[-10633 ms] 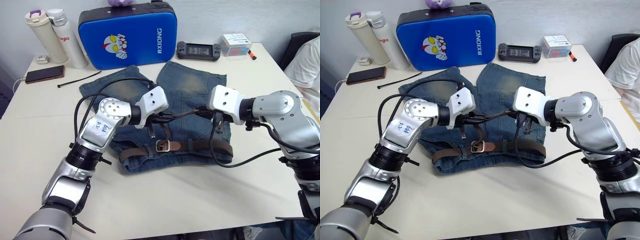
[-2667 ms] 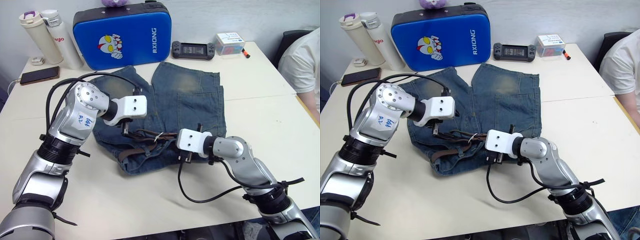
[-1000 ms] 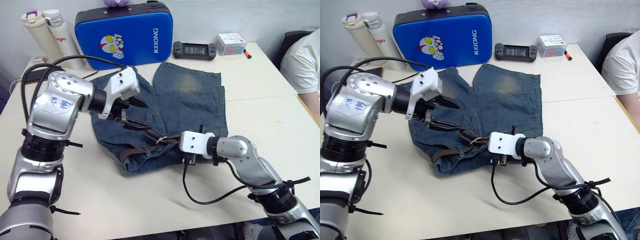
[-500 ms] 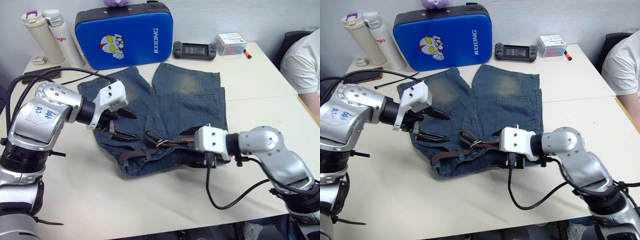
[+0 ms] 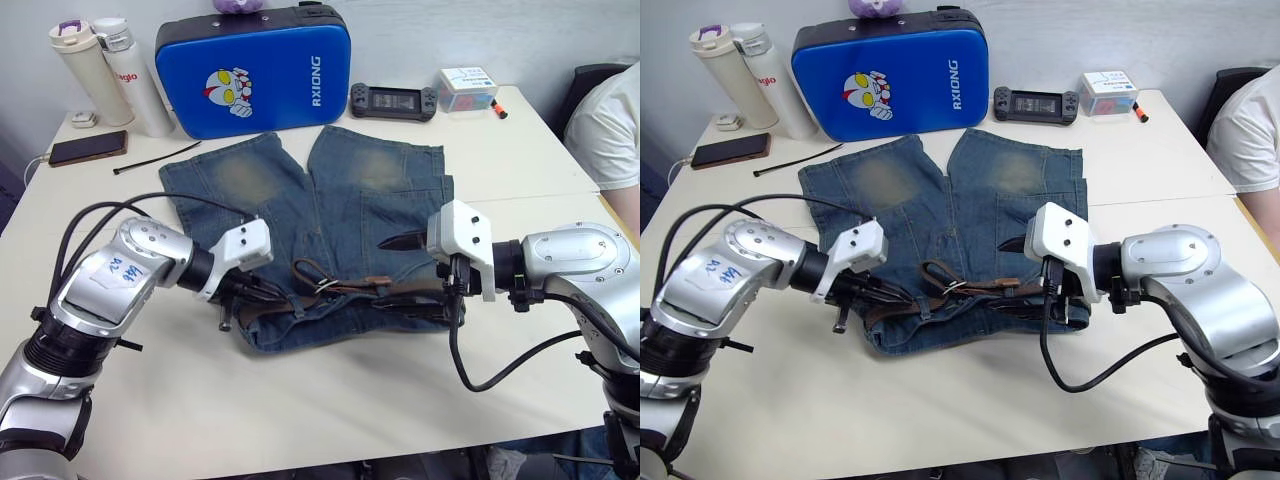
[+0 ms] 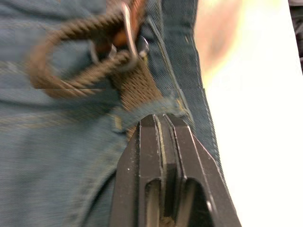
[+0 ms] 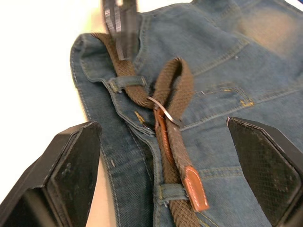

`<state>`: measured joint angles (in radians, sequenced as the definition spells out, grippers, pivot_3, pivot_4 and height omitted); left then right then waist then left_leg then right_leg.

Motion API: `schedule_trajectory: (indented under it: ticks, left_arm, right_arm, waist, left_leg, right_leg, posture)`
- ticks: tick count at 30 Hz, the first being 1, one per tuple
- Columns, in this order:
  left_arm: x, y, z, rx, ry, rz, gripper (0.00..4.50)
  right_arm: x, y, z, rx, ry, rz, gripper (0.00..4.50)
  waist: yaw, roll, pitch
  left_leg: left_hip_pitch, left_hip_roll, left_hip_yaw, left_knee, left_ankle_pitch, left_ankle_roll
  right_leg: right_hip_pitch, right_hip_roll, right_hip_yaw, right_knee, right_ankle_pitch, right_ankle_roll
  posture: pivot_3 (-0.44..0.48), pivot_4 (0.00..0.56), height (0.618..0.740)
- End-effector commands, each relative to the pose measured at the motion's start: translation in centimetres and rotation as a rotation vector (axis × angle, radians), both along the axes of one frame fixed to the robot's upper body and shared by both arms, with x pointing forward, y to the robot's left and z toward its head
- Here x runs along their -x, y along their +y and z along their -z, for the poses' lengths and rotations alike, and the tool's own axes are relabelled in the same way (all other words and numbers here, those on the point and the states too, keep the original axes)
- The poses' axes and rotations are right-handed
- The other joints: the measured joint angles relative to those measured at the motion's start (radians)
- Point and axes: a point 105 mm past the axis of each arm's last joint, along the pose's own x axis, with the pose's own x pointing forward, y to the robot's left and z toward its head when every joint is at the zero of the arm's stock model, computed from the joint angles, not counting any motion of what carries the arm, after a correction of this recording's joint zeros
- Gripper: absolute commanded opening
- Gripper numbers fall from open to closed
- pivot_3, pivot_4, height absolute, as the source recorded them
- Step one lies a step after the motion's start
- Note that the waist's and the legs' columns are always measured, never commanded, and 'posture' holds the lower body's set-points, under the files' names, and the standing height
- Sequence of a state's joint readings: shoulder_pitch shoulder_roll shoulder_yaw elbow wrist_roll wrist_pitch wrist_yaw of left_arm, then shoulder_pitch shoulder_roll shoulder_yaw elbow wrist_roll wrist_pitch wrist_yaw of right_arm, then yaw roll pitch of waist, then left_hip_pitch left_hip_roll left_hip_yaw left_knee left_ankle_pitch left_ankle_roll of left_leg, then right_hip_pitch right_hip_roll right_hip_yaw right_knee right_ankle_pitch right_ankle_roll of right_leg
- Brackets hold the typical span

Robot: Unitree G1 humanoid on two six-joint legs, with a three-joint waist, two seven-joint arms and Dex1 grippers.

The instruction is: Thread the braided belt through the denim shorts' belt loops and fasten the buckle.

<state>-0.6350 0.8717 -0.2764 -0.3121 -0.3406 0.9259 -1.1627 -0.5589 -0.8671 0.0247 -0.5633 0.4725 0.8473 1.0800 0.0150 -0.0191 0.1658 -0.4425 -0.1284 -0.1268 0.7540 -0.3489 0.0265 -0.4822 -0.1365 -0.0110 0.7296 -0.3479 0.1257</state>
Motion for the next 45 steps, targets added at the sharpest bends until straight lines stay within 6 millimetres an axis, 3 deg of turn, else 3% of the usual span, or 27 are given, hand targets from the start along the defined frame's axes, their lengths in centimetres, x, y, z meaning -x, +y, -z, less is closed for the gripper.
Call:
schedule_trajectory:
  ticks: [1, 7, 12, 24, 37, 40, 45]
  left_arm:
    - [0.7, -0.1, 2.1, -0.09, -0.042, 0.056, 0.09]
    - [1.5, -0.6, 4.1, -0.098, -0.028, 0.065, 0.09]
    - [1.3, -0.1, 4.8, -0.108, -0.032, 0.021, 0.09]
    - [0.8, 0.5, 4.6, -0.099, -0.064, -0.027, 0.09]
    - [-0.4, 1.0, 4.4, -0.081, -0.095, -0.06, 0.09]
    - [-0.5, 1.0, 4.5, -0.081, -0.095, -0.062, 0.0]
    - [-0.5, 1.3, 4.7, -0.083, -0.089, -0.069, 0.0]
  right_arm:
    - [0.0, -0.3, -1.7, -0.004, -0.069, 0.017, 4.5]
    - [-0.5, -0.5, -1.2, 0.037, -0.093, 0.031, 4.5]
    - [-2.1, -1.4, 1.6, 0.164, -0.13, 0.053, 4.5]
    - [-4.9, -1.2, 4.1, 0.305, -0.293, 0.009, 4.5]
    - [-5.6, -0.4, 6.0, 0.335, -0.348, -0.038, 4.5]
    - [-5.6, -0.2, 5.9, 0.329, -0.357, -0.042, 3.63]
    - [-5.3, -0.3, 5.9, 0.335, -0.365, -0.055, 1.11]
  waist:
    - [0.003, 0.0, 0.0]
    - [0.009, 0.0, 0.0]
    - [0.009, 0.0, 0.0]
    - [0.008, 0.0, 0.0]
    - [0.007, 0.0, 0.0]
    - [0.007, 0.0, 0.0]
    - [0.007, 0.0, 0.0]
  left_leg:
    - [0.0, 0.0, 0.001, 0.0, 0.0, 0.0]
    - [0.001, 0.0, 0.001, 0.0, 0.0, 0.001]
    - [0.003, 0.0, 0.002, 0.0, -0.001, 0.001]
    - [0.004, 0.0, 0.002, 0.0, -0.001, 0.0]
    - [0.004, 0.0, 0.002, 0.0, -0.002, 0.0]
    - [0.004, 0.0, 0.002, 0.0, -0.002, 0.0]
    - [0.004, 0.0, 0.002, 0.0, -0.002, 0.0]
  right_leg:
    - [0.0, 0.0, 0.0, 0.0, 0.0, 0.0]
    - [0.001, 0.0, 0.001, -0.003, 0.0, 0.0]
    - [0.003, 0.0, 0.001, -0.003, 0.0, 0.0]
    - [0.002, 0.0, 0.001, -0.003, 0.0, 0.0]
    - [0.001, 0.001, 0.001, -0.002, 0.0, 0.0]
    - [0.001, 0.001, 0.002, -0.001, 0.0, 0.0]
    - [0.001, 0.001, 0.002, -0.001, 0.0, 0.0]
  posture:
    - [0.0, 0.15, 0.664]
    - [0.0, 0.15, 0.664]
    - [0.0, 0.15, 0.664]
    - [0.0, 0.15, 0.664]
    - [0.0, 0.15, 0.664]
    - [0.0, 0.15, 0.664]
    - [0.0, 0.15, 0.664]
